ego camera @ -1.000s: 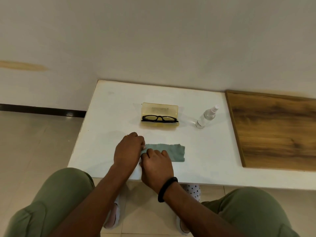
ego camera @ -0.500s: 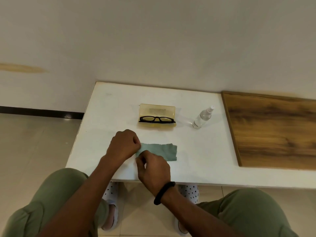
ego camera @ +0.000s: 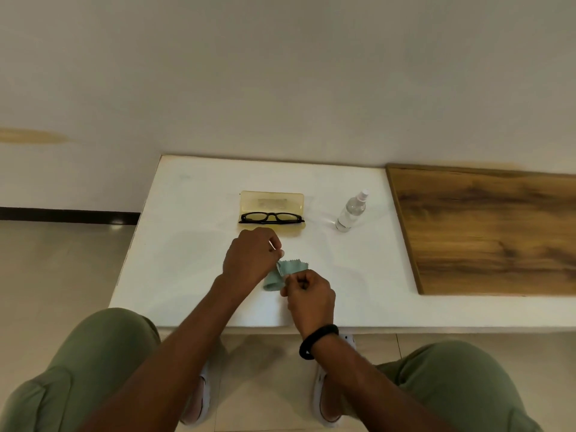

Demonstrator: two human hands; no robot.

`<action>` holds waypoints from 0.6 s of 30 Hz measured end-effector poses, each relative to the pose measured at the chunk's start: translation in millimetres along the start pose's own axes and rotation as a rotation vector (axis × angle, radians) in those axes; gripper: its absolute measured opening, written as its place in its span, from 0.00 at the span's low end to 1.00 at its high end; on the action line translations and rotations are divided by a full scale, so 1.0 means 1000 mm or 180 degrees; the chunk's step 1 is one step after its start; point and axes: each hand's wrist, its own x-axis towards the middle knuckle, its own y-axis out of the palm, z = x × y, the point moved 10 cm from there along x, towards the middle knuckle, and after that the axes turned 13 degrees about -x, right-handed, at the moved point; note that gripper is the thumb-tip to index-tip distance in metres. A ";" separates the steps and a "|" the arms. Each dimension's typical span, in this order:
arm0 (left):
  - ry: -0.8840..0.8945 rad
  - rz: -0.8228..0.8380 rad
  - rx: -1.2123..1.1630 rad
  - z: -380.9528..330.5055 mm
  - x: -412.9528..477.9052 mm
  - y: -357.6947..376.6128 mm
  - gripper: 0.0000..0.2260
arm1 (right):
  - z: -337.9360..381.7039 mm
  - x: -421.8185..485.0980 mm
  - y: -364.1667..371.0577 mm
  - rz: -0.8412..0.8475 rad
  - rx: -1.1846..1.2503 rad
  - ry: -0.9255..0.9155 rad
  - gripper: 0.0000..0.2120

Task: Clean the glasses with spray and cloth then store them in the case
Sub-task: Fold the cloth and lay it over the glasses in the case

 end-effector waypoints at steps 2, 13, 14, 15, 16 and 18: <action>-0.0029 0.0077 0.0097 -0.001 0.004 0.011 0.04 | -0.008 0.004 -0.005 -0.0012 -0.0027 0.0125 0.08; 0.0022 0.0257 0.0376 -0.013 0.013 0.058 0.04 | -0.031 0.012 -0.024 -0.0108 -0.0408 0.0389 0.06; 0.0024 0.0256 0.0376 -0.014 0.014 0.060 0.04 | -0.032 0.012 -0.024 -0.0112 -0.0414 0.0406 0.06; 0.0027 0.0261 0.0375 -0.015 0.014 0.062 0.04 | -0.032 0.013 -0.024 -0.0113 -0.0421 0.0418 0.06; 0.0029 0.0270 0.0374 -0.016 0.015 0.064 0.04 | -0.033 0.013 -0.025 -0.0113 -0.0427 0.0428 0.06; 0.0027 0.0283 0.0387 -0.017 0.017 0.068 0.04 | -0.035 0.014 -0.026 -0.0124 -0.0429 0.0452 0.06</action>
